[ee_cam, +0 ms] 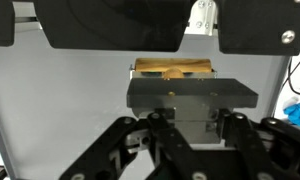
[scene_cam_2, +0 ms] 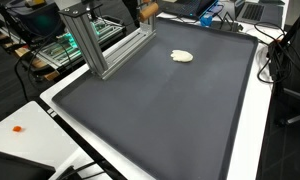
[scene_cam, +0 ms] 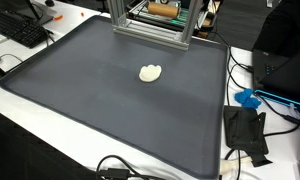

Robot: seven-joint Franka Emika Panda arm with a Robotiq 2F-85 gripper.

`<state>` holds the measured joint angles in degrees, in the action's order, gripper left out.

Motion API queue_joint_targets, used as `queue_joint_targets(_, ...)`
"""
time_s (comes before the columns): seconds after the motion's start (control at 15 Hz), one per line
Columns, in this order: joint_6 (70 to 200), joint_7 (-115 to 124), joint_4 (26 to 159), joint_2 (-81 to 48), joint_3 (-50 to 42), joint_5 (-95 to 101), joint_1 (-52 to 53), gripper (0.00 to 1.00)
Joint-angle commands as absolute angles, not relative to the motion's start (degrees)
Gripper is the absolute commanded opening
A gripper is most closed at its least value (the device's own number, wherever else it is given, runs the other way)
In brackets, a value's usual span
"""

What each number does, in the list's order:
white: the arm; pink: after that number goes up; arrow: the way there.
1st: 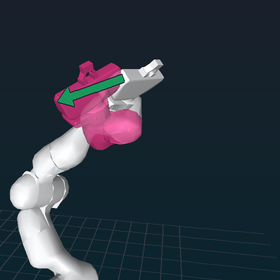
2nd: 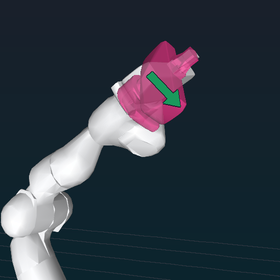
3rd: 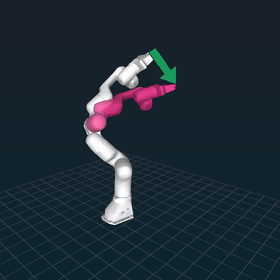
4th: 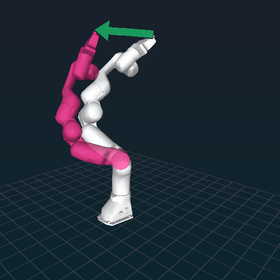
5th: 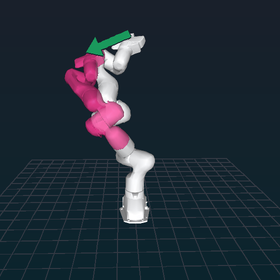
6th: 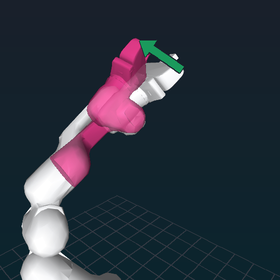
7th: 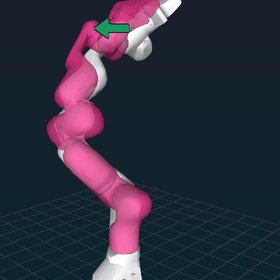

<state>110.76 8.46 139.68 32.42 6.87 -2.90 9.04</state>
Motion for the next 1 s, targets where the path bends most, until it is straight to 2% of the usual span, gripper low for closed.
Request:
queue_joint_targets(0.0, 110.0, 6.8, 143.6, 38.2, 6.2, -6.2, 9.3, 0.22)
queue_joint_targets(0.93, 107.2, 6.6, 147.9, 43.3, 8.4, -7.4, 10.7, 0.22)
